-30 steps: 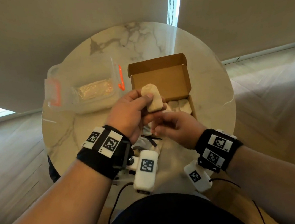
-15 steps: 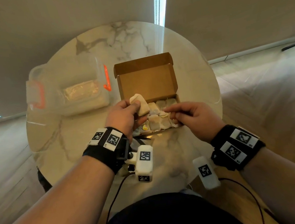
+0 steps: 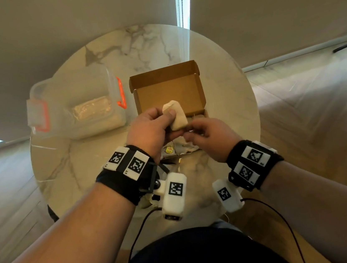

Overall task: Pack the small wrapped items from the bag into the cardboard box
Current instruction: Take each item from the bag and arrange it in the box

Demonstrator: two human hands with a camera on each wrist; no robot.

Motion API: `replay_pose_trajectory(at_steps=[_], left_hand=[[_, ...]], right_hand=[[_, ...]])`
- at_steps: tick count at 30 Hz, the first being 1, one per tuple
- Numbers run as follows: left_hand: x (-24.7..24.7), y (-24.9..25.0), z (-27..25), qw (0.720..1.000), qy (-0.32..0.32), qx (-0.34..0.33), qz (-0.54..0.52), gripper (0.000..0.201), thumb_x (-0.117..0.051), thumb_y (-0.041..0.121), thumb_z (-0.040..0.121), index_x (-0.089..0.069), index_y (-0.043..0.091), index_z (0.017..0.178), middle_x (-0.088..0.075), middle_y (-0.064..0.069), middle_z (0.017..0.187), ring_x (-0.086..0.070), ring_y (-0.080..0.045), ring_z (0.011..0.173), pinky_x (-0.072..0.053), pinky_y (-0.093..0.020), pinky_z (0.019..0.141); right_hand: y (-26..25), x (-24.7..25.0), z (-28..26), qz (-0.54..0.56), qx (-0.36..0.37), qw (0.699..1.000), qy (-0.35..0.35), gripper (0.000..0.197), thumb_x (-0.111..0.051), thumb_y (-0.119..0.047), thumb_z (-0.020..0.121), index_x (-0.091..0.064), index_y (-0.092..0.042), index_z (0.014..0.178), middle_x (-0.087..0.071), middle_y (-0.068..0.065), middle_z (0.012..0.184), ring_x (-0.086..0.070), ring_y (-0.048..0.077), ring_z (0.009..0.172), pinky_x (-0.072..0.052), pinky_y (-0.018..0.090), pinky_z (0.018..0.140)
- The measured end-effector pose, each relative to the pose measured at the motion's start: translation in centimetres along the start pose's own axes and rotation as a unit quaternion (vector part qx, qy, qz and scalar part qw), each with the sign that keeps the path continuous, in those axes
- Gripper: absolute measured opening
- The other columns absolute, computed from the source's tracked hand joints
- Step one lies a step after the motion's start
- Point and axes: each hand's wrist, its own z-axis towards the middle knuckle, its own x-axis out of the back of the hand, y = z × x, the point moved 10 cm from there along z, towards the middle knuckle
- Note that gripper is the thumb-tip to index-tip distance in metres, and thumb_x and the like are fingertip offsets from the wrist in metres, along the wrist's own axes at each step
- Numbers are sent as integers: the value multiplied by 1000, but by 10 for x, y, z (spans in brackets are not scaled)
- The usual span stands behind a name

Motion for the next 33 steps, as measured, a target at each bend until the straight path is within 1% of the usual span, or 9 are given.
replay_pose_trajectory(at_steps=[6,10,14,19,22,24,28,31,33], left_hand=[[29,-9,18,997,69,21,-35,5,-61,13,104,-65,11,101,-73,-13,100,-77,-21,83,-65,-29,67],[31,-22,22,996,78,32,-26,5,-64,13,103,-65,9,101,-74,-15,100,-79,-22,84,-65,-31,70],[23,-36,24,997,59,39,41,9,-68,16,101,-71,10,106,-76,-18,109,-79,-26,93,-64,-32,77],[-11,-51,15,996,-15,73,51,14,-68,21,101,-74,9,99,-80,-12,94,-77,-23,82,-65,-30,73],[-17,-54,17,994,-36,47,91,2,-74,8,95,-75,10,94,-77,-10,86,-76,-25,85,-65,-36,82],[-14,-53,21,990,-29,25,135,14,-73,-2,92,-76,10,99,-78,-16,93,-77,-31,90,-64,-43,87],[-8,-56,27,988,-8,33,152,19,-77,0,89,-74,12,104,-78,-21,100,-76,-32,86,-64,-47,86],[13,-59,29,974,31,30,223,29,-81,9,81,-72,16,108,-79,-9,94,-76,-22,86,-65,-43,82],[36,-55,33,932,65,8,358,27,-81,15,76,-70,27,99,-75,4,92,-72,-15,88,-61,-34,80]], right_hand=[[17,14,-18,81,-14,997,1,21,-62,-19,103,-74,-37,102,-74,-10,93,-69,6,84,-58,20,76],[21,5,-16,180,-47,982,-39,17,-61,-9,103,-73,-21,102,-74,-3,88,-72,12,78,-61,27,72],[19,12,-9,218,-37,975,3,16,-66,-4,99,-71,-17,108,-75,2,87,-74,17,79,-63,31,75],[25,27,3,89,-20,989,113,15,-69,-14,97,-71,-28,102,-73,-6,89,-70,11,81,-61,29,78],[29,27,8,50,-23,989,136,12,-70,-18,96,-70,-29,99,-70,-11,88,-66,5,80,-57,23,75],[35,23,11,60,-41,989,128,10,-74,-24,94,-68,-29,99,-71,-9,90,-68,5,80,-58,24,75],[49,7,15,80,-77,990,83,17,-79,-22,90,-64,-28,98,-73,-2,90,-73,19,79,-64,36,72],[63,6,18,32,-108,990,90,15,-77,-19,90,-66,-29,93,-72,-1,86,-71,16,78,-63,37,76],[73,4,21,6,-138,986,88,14,-75,-19,90,-67,-30,91,-72,-2,85,-72,18,81,-63,41,80]])
